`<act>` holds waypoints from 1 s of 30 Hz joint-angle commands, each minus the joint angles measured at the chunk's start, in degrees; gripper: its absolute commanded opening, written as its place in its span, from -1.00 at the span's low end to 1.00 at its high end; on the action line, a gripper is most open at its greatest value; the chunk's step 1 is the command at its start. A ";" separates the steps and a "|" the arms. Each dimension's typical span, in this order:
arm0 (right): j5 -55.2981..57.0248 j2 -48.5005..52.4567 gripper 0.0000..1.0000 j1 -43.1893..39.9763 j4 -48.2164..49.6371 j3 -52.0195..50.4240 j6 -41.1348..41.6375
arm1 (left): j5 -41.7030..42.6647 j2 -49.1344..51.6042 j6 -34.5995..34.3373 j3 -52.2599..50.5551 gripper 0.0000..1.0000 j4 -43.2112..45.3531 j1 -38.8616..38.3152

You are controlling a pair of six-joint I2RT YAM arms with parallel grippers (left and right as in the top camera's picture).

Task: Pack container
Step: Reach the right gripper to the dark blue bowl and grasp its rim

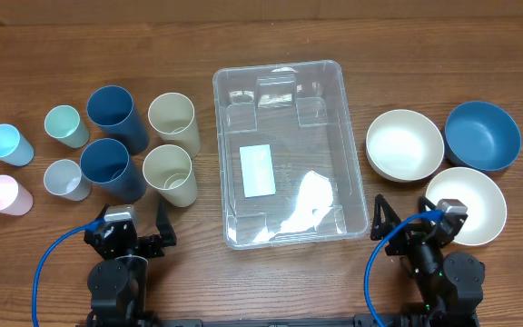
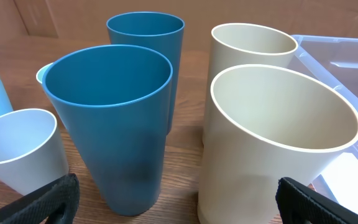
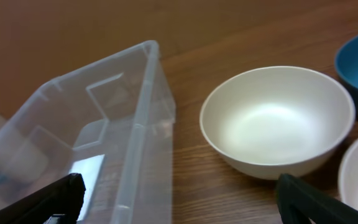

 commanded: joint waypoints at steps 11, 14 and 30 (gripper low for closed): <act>14.12 28.11 1.00 -0.15 -6.58 32.87 8.66 | 0.87 -0.70 0.63 -0.57 1.00 0.24 -0.15; 19.28 45.13 1.00 -0.59 -11.15 46.12 8.28 | 0.87 -0.70 0.63 -0.57 1.00 0.24 -0.15; 0.83 93.26 1.00 -36.00 -15.87 71.95 7.21 | 0.87 -0.70 0.63 -0.57 1.00 0.24 -0.15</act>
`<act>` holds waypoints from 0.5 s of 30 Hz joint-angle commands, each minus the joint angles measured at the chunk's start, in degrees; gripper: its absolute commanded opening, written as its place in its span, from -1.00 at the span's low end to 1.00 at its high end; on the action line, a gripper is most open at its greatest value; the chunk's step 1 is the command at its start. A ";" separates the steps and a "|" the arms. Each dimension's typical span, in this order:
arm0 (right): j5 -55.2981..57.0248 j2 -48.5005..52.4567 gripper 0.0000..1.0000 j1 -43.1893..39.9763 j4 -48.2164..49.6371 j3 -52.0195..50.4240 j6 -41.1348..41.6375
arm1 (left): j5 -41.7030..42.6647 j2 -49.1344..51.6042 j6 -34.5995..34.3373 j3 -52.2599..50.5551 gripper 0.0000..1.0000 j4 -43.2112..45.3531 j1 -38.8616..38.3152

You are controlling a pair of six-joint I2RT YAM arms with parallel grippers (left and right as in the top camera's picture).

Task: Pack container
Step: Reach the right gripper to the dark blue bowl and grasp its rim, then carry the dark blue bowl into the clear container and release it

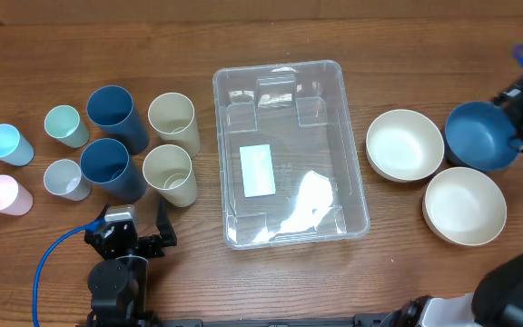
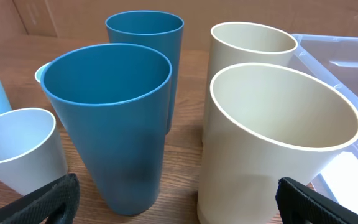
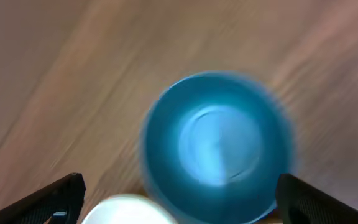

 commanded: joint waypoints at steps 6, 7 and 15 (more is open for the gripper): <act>-3.69 11.91 0.95 -8.07 4.31 1.97 -0.11 | 0.70 -0.61 0.63 -0.42 1.00 0.24 -0.15; -4.26 13.46 0.93 -7.76 4.96 1.97 -0.11 | 0.70 -0.61 0.61 -0.42 1.00 0.24 -0.15; -4.17 23.21 0.42 -7.34 6.16 1.75 0.13 | 0.70 -0.61 0.63 -0.42 1.00 0.24 -0.15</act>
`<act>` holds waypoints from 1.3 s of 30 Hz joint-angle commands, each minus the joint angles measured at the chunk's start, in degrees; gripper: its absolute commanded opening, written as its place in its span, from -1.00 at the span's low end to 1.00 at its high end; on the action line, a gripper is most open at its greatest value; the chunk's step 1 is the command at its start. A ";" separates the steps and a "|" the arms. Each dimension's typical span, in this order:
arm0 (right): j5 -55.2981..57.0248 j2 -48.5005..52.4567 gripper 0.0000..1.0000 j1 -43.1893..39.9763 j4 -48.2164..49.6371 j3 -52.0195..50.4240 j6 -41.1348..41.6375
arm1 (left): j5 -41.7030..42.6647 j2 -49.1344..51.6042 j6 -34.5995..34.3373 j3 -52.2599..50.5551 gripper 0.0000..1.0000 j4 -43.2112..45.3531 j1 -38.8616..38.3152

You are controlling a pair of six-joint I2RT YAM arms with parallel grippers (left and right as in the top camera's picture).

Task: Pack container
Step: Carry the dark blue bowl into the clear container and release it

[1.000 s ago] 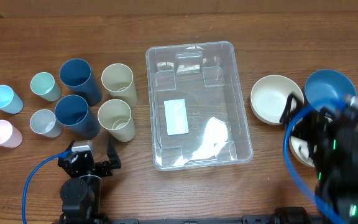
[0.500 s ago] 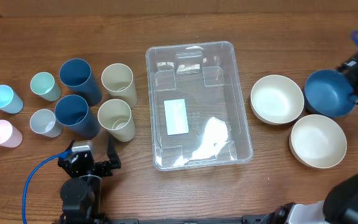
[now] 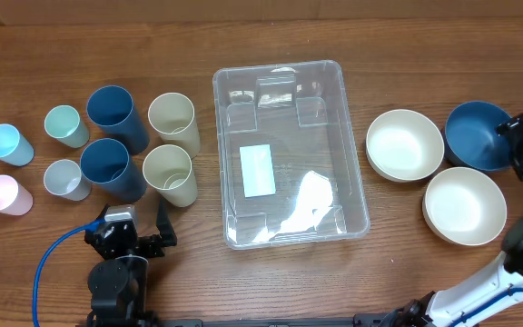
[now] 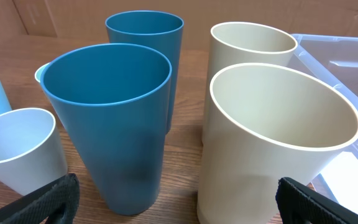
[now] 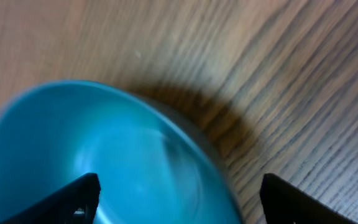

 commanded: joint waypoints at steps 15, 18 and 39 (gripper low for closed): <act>-8.00 -9.86 -0.92 0.85 -5.03 5.46 5.99 | 0.70 -0.61 0.63 -0.42 1.00 0.24 -0.15; -9.07 -19.08 -0.92 4.59 -10.10 8.35 6.32 | 0.70 -0.61 0.63 -0.42 1.00 0.24 -0.15; 8.13 -3.65 -0.92 60.41 -6.36 7.89 3.76 | 0.70 -0.61 0.63 -0.42 1.00 0.24 -0.15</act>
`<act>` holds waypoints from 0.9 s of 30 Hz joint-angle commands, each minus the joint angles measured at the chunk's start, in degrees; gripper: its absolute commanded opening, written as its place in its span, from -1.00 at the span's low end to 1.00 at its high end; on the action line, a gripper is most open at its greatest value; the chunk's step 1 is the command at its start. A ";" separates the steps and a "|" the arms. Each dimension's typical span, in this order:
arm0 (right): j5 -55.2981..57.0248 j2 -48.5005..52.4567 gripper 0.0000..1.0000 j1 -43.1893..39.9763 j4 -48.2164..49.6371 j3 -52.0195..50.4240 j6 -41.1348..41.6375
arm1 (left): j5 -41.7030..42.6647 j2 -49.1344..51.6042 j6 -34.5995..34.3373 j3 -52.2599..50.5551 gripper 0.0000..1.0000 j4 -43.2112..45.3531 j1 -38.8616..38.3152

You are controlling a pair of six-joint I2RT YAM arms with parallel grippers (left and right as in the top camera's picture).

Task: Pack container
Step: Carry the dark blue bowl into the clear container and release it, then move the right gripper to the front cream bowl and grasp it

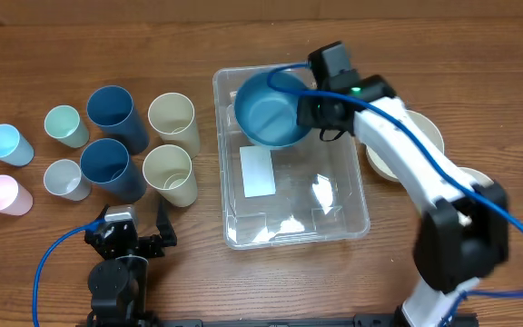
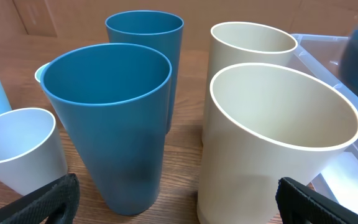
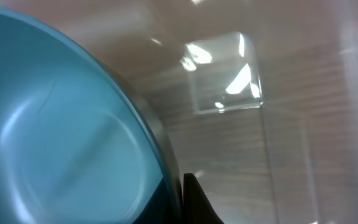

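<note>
The blue bowl (image 1: 263, 111) hangs over the far end of the clear plastic container (image 1: 360, 221). My right gripper (image 1: 316, 111) is shut on the bowl's right rim. In the right wrist view the blue bowl (image 3: 55, 124) fills the left side, and the right gripper (image 3: 180, 200) pinches its rim, with the container floor showing beyond. My left gripper (image 1: 133, 225) rests open near the front edge. In its own view the left gripper (image 2: 179, 205) faces a dark blue cup (image 2: 107, 118) and a cream cup (image 2: 278, 143), touching neither.
Two white bowls (image 1: 428, 136) (image 1: 482, 179) stand right of the container, partly hidden by my right arm. Left of it stand two dark blue cups (image 1: 116, 113), two cream cups (image 1: 172, 118) and several small pastel cups (image 1: 5, 143).
My right gripper stood open at the blue bowl's rim at the table's far right. It is now shut on that rim, and the bowl is over the container. The left arm has not moved.
Both grippers first rested open near the front edge, with the blue bowl at the far right. My right gripper was then above that bowl, then open at its rim. Now it holds the bowl over the container's far end.
</note>
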 commanded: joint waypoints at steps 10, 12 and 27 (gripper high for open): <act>-1.81 -4.52 -0.35 -0.37 1.49 6.29 -0.85 | 0.70 -0.61 0.61 -0.42 1.00 0.24 -0.15; -1.64 -9.03 -0.17 -0.90 -2.80 9.20 -0.83 | 0.70 -0.61 0.63 -0.42 1.00 0.24 -0.15; 0.11 -23.93 0.60 -52.39 -33.27 3.10 1.09 | 0.70 -0.61 0.63 -0.42 1.00 0.24 -0.15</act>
